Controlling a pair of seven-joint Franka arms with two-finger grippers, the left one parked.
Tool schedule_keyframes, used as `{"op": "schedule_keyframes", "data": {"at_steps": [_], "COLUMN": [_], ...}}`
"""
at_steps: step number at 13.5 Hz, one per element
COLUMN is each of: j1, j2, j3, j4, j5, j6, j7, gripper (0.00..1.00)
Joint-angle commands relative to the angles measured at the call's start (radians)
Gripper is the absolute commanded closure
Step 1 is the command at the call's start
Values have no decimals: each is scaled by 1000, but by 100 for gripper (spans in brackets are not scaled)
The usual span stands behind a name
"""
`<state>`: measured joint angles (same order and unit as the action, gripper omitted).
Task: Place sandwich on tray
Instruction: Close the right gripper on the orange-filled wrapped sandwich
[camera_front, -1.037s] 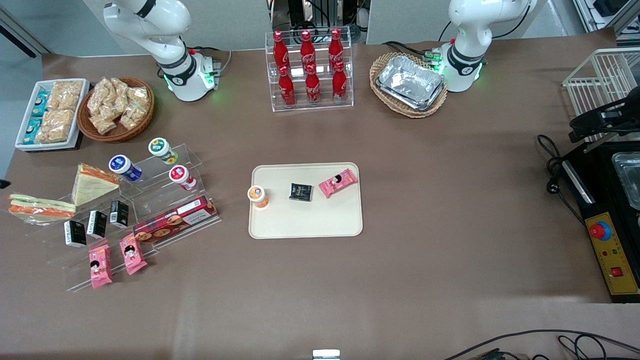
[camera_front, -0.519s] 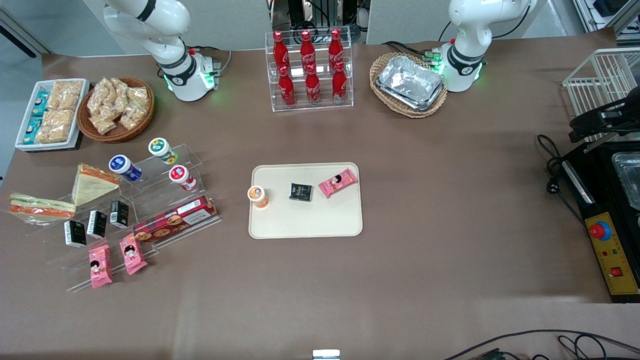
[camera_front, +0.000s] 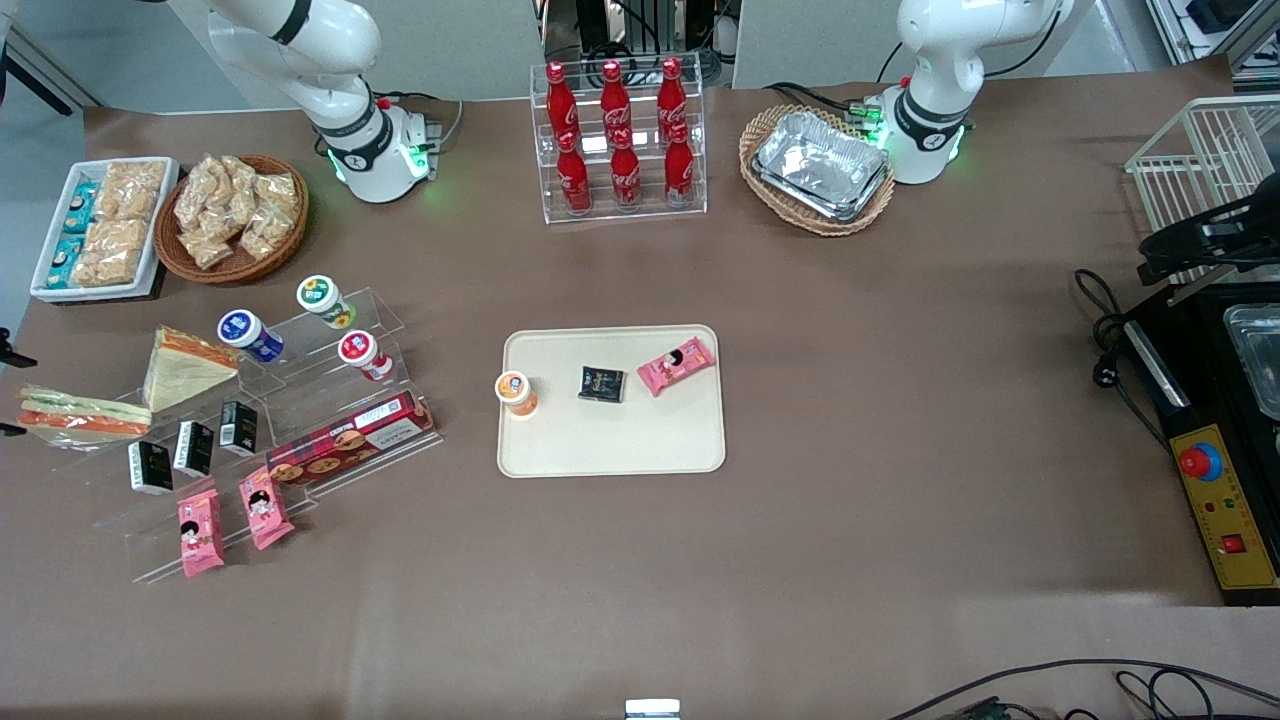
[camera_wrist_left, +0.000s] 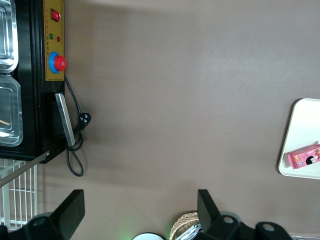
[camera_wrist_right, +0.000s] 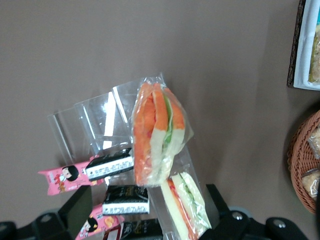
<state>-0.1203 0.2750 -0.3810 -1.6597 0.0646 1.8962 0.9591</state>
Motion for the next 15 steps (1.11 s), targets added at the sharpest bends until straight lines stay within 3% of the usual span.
{"op": "schedule_keyframes", "data": {"at_steps": [1,15], "j1": [-27,-32], "j2": [-60,-7], "j3": [5,5], "j4": [-142,-169], "j5": [26,29], "j6": [128,230], "j7": [-16,-74], "gripper": [0,0]}}
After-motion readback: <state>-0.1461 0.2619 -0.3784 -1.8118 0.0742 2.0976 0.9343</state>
